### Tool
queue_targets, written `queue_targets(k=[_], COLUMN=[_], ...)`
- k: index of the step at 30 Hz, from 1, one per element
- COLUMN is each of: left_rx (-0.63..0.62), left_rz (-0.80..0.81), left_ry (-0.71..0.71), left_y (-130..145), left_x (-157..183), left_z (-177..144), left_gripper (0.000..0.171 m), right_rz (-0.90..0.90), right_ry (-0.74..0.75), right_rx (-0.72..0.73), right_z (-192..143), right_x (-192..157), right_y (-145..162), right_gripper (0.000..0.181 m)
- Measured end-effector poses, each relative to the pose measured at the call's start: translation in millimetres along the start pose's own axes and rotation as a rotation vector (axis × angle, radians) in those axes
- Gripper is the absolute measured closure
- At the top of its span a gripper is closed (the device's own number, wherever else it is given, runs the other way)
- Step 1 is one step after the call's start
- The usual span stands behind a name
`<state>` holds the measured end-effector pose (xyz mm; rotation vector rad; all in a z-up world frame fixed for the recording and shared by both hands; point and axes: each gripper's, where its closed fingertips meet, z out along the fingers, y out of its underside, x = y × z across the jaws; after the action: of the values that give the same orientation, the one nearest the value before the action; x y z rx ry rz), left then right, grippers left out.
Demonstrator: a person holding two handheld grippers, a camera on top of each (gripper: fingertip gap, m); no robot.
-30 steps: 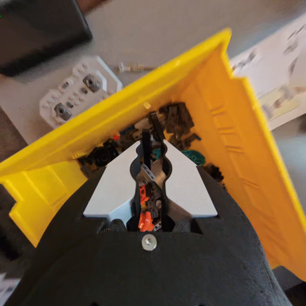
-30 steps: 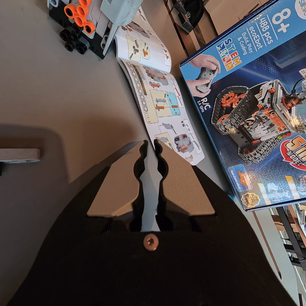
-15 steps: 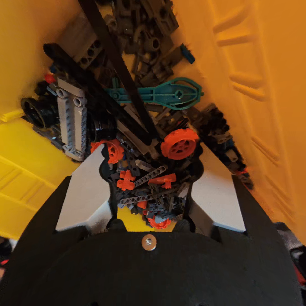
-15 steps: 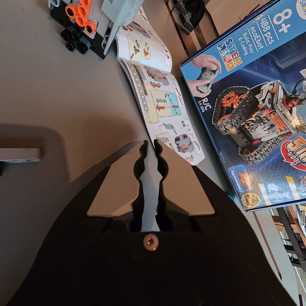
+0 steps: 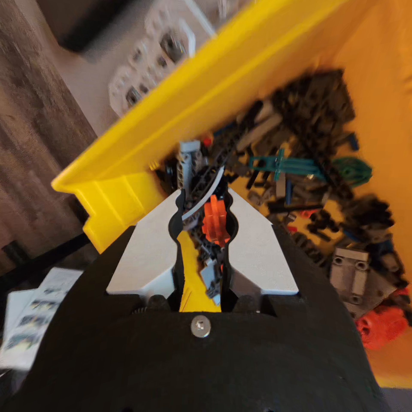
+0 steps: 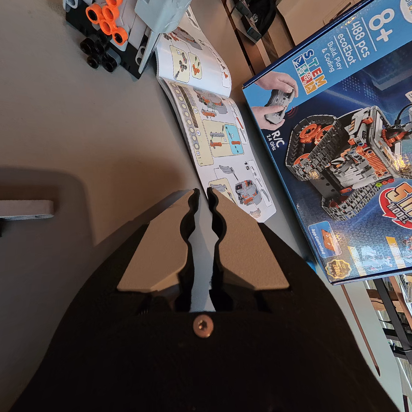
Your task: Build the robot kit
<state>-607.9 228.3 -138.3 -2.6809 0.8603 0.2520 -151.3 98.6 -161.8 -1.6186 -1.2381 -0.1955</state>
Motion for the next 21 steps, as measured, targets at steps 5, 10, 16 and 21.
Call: queue_targets(k=[5,10,16,21], left_rx=[0.009,-0.147,-0.322,-0.444], left_rz=[0.013,0.101,0.307,0.328], left_ry=[0.157,0.531,0.455,0.365], left_y=[9.0,54.2,74.8,92.5], left_x=[22.9,98.7,117.2,118.4], left_z=[-17.0,-49.8,-25.2,-17.6], left_gripper=[0.116,0.105,0.071,0.065], right_rz=[0.002,0.002,-0.001,0.003], right_ry=[-0.001,0.000,0.001,-0.002], right_rx=[0.000,-0.002,-0.002,-0.002], right_z=[0.1,0.1,0.2,0.1], right_x=[0.1,0.2,0.3,0.4], right_y=[0.0,0.1,0.1,0.4], right_gripper=[0.174,0.174,0.174,0.174])
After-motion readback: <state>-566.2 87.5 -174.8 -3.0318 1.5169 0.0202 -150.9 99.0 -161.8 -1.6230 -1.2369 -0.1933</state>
